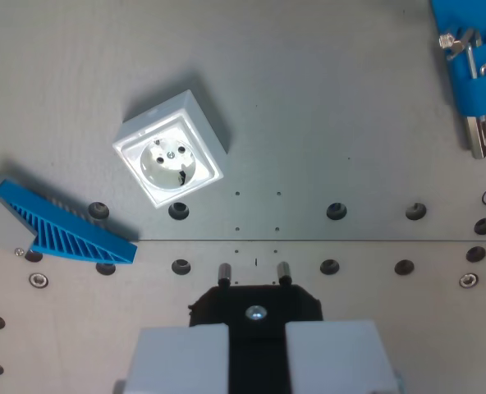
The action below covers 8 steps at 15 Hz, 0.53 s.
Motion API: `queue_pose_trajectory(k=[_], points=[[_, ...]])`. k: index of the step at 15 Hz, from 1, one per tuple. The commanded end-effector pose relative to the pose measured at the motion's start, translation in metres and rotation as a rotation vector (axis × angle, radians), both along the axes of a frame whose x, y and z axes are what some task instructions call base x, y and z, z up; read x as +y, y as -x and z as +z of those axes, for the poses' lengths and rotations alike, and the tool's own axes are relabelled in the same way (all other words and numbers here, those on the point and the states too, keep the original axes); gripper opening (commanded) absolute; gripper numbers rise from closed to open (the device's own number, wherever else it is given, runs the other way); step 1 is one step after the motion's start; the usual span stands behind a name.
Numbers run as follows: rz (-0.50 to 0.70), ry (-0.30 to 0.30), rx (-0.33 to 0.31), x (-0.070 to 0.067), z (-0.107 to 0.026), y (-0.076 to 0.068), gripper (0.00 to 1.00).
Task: Move above the white socket
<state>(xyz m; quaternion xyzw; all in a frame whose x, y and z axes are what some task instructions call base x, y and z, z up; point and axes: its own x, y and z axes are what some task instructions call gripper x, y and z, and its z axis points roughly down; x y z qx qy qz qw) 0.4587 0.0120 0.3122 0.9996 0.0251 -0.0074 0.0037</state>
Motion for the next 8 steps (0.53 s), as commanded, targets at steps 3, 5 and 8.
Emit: queue_pose_trajectory(k=[3,5,8], points=[[0.088,-0.009,-0.069,0.003,-0.017,0.005,0.00],[0.111,-0.010,-0.083,0.005,-0.024,0.008,0.00],[0.144,-0.010,-0.090,0.008,-0.036,0.011,0.00]])
